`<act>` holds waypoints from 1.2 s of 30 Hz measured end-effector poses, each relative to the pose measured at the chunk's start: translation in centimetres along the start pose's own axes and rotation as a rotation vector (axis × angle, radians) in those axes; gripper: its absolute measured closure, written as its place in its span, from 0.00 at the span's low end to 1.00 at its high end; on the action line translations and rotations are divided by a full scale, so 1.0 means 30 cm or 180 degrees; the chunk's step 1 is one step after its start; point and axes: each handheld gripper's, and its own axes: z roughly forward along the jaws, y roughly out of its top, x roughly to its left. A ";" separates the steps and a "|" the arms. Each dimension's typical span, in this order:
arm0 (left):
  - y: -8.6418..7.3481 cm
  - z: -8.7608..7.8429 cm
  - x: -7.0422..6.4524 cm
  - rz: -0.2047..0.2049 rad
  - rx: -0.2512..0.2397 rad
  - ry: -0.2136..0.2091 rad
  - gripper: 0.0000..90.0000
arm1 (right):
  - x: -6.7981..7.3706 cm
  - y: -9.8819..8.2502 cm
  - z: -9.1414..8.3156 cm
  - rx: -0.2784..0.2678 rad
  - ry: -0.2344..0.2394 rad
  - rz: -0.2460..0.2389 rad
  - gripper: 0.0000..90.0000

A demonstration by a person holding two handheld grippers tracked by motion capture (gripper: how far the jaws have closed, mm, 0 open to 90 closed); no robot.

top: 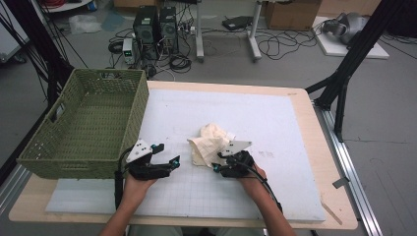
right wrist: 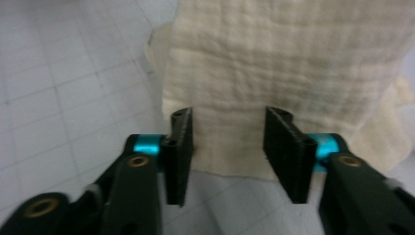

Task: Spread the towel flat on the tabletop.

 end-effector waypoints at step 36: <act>0.004 -0.008 0.005 -0.0015 -0.0009 0.0012 0.25 | -0.141 0.164 -0.081 -0.0452 -0.0052 0.0146 0.99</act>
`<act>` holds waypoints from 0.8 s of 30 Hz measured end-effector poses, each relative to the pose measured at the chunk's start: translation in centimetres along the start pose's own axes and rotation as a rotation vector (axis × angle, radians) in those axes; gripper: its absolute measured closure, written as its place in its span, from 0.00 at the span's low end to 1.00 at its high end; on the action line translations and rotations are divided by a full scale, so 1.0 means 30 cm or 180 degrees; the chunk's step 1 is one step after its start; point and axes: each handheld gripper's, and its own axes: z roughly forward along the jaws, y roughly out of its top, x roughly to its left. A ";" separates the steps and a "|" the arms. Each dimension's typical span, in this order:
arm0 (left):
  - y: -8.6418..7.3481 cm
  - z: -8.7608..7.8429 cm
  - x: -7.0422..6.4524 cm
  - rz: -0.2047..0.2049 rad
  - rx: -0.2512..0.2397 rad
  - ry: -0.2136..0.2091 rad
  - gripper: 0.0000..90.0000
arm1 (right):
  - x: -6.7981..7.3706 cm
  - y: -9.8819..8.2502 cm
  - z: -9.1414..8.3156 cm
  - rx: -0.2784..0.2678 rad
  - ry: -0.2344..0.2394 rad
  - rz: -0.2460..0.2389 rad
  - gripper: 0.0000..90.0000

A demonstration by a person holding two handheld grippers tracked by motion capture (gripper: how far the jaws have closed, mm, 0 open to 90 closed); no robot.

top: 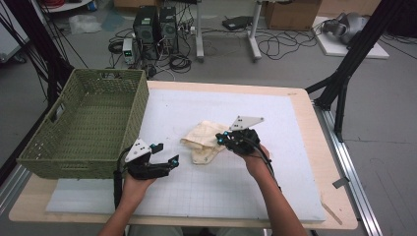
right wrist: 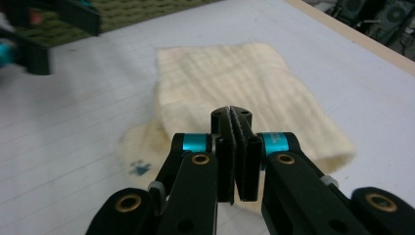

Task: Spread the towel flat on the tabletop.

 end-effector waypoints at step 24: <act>-0.007 0.012 -0.004 0.0002 0.0040 -0.0029 0.26 | -0.108 -0.105 0.057 0.0330 -0.0339 0.0562 0.47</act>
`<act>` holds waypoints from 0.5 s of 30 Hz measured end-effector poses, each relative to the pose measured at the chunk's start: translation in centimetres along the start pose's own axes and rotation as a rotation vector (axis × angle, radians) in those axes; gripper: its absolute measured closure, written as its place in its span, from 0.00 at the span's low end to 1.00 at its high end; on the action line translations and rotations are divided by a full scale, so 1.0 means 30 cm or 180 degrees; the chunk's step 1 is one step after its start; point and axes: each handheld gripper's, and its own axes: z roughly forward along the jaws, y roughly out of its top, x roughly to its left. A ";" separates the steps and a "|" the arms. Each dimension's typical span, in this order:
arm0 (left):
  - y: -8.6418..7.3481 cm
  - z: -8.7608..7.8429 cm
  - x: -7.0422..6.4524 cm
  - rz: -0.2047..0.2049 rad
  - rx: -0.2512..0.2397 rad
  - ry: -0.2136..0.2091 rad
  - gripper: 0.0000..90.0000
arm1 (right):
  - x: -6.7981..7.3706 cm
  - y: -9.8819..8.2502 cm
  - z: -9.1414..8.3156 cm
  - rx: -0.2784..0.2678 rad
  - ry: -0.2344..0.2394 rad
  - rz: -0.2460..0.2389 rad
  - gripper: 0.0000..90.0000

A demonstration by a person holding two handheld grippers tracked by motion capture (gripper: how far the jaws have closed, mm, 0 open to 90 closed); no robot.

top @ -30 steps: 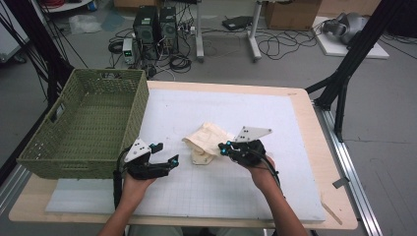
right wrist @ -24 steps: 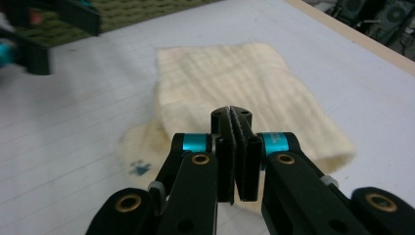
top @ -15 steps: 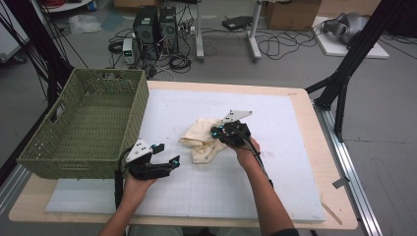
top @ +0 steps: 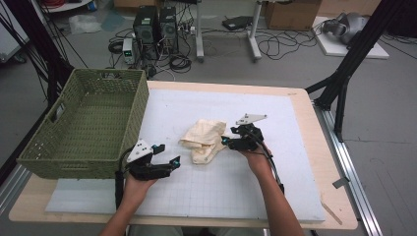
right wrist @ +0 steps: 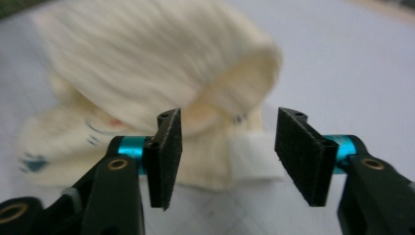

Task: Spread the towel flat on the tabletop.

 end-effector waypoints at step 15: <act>0.002 -0.007 0.002 -0.0006 -0.0031 0.0010 0.26 | 0.032 -0.025 0.052 0.0405 0.0199 -0.0072 0.98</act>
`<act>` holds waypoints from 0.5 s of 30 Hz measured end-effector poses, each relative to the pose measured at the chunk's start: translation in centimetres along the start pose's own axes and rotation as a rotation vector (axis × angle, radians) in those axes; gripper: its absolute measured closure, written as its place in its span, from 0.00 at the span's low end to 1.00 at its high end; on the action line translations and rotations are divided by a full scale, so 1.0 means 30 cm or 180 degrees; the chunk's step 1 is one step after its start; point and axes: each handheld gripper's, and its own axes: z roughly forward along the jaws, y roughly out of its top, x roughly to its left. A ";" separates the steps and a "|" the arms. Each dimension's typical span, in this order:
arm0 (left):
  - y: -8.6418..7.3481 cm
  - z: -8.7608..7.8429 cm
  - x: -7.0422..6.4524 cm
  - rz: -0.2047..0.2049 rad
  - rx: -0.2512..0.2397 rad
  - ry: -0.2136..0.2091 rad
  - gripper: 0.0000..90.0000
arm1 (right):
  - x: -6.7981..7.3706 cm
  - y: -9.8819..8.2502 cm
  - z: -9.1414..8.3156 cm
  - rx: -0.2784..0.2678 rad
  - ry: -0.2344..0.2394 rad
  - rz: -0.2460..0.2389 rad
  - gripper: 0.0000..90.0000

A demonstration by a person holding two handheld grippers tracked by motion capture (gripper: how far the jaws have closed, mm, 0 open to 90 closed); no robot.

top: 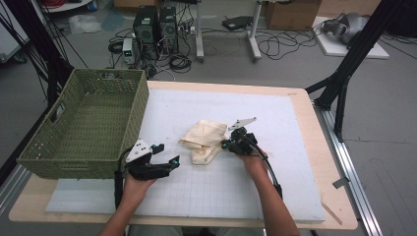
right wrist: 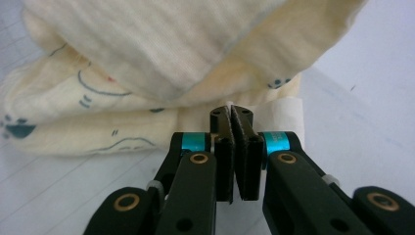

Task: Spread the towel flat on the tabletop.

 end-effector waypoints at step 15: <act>0.005 0.006 -0.014 0.0080 0.0013 -0.0032 0.28 | 0.062 -0.151 -0.189 -0.0250 0.0107 -0.0035 0.99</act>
